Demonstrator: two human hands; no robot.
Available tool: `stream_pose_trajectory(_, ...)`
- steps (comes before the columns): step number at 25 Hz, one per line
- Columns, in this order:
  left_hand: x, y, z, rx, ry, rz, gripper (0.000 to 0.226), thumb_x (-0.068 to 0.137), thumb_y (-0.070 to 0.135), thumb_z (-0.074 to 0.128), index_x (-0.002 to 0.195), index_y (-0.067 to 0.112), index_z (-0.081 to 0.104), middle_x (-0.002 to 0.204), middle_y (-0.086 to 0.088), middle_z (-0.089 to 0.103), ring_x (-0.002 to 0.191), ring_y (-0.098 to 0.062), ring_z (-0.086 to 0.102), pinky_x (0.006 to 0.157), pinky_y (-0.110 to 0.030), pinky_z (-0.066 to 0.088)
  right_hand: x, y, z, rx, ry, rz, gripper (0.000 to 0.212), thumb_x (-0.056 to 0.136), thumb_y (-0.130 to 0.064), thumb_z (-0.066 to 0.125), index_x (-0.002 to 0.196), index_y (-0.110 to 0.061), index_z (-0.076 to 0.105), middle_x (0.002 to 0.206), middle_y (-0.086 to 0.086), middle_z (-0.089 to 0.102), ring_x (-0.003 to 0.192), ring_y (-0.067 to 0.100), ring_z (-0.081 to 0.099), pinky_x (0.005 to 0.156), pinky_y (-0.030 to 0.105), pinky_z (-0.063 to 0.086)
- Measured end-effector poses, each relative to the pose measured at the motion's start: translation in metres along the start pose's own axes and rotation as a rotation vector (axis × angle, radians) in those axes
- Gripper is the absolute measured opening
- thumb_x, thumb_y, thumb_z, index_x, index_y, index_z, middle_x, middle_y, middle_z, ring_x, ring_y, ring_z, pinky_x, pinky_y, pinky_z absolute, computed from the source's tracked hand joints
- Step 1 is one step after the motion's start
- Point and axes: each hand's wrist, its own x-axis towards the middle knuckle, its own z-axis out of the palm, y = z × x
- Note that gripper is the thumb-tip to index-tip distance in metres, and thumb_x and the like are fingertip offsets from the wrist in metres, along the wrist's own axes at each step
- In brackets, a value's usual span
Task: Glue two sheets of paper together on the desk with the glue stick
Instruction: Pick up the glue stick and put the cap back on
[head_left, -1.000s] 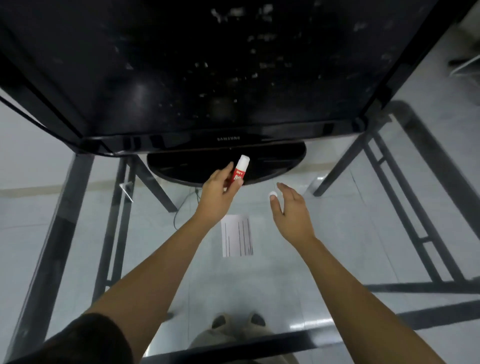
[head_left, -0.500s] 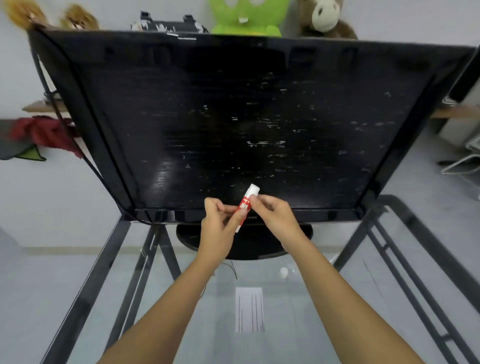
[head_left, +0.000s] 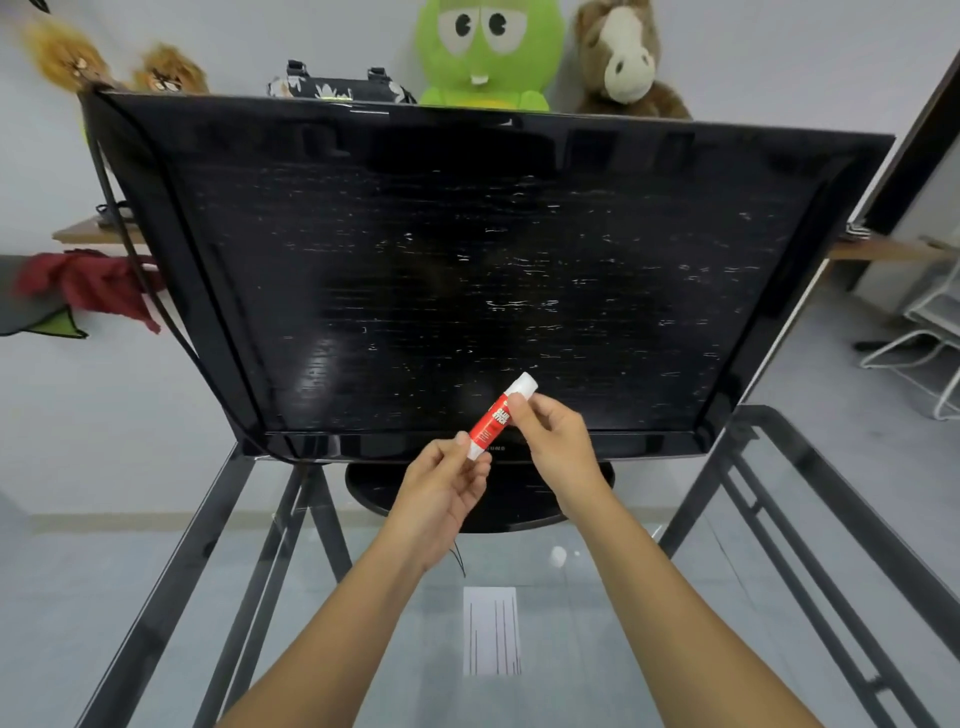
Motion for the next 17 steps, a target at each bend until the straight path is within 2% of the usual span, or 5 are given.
stream_pose_trajectory(2, -0.002, -0.002, 0.002, 0.192, -0.010, 0.170, 0.012, 0.078, 0.020, 0.069, 0.088, 0.018, 0.062, 0.088, -0.004, 0.067, 0.082, -0.011, 0.066, 0.073, -0.022, 0.053, -0.001, 0.001, -0.001, -0.008, 0.049, 0.001, 0.031, 0.088, -0.047, 0.052, 0.086, -0.021, 0.069, 0.090, -0.002, 0.071, 0.091, 0.006, 0.064, 0.083, 0.021, 0.045)
stream_pose_trajectory(5, -0.006, -0.008, 0.006, 0.509, 0.032, 0.441, 0.022, 0.079, 0.005, 0.069, 0.074, 0.024, 0.058, 0.097, -0.006, 0.063, 0.094, -0.009, 0.063, 0.077, -0.022, 0.052, -0.004, 0.001, -0.001, 0.024, 0.048, 0.004, 0.032, 0.088, -0.046, 0.052, 0.089, -0.020, 0.069, 0.092, 0.000, 0.071, 0.094, 0.008, 0.064, 0.090, 0.028, 0.047)
stream_pose_trajectory(10, -0.010, -0.007, 0.008, 0.438, 0.021, 0.473, 0.021, 0.080, 0.012, 0.069, 0.095, 0.019, 0.055, 0.087, 0.005, 0.066, 0.085, -0.008, 0.066, 0.073, -0.016, 0.051, -0.008, -0.004, -0.005, 0.064, 0.015, -0.016, 0.028, 0.088, -0.047, 0.052, 0.093, -0.025, 0.069, 0.097, -0.004, 0.071, 0.099, 0.004, 0.063, 0.092, 0.024, 0.045)
stream_pose_trajectory(13, -0.010, -0.003, 0.010, 0.362, 0.006, 0.329, 0.018, 0.084, 0.029, 0.062, 0.097, 0.016, 0.063, 0.079, 0.000, 0.068, 0.077, -0.014, 0.066, 0.070, -0.020, 0.053, -0.009, -0.006, -0.006, 0.038, -0.003, -0.033, 0.029, 0.089, -0.046, 0.051, 0.093, -0.023, 0.068, 0.095, -0.006, 0.071, 0.095, -0.001, 0.062, 0.082, 0.013, 0.045)
stream_pose_trajectory(17, -0.005, 0.014, 0.013, 0.042, 0.026, -0.342, 0.041, 0.093, 0.038, 0.049, 0.067, 0.009, 0.063, 0.050, 0.000, 0.051, 0.042, -0.009, 0.047, 0.041, -0.019, 0.044, -0.012, -0.005, -0.004, 0.019, -0.031, -0.043, 0.022, 0.090, -0.041, 0.052, 0.090, -0.026, 0.068, 0.089, -0.010, 0.070, 0.087, -0.006, 0.061, 0.070, 0.003, 0.043)
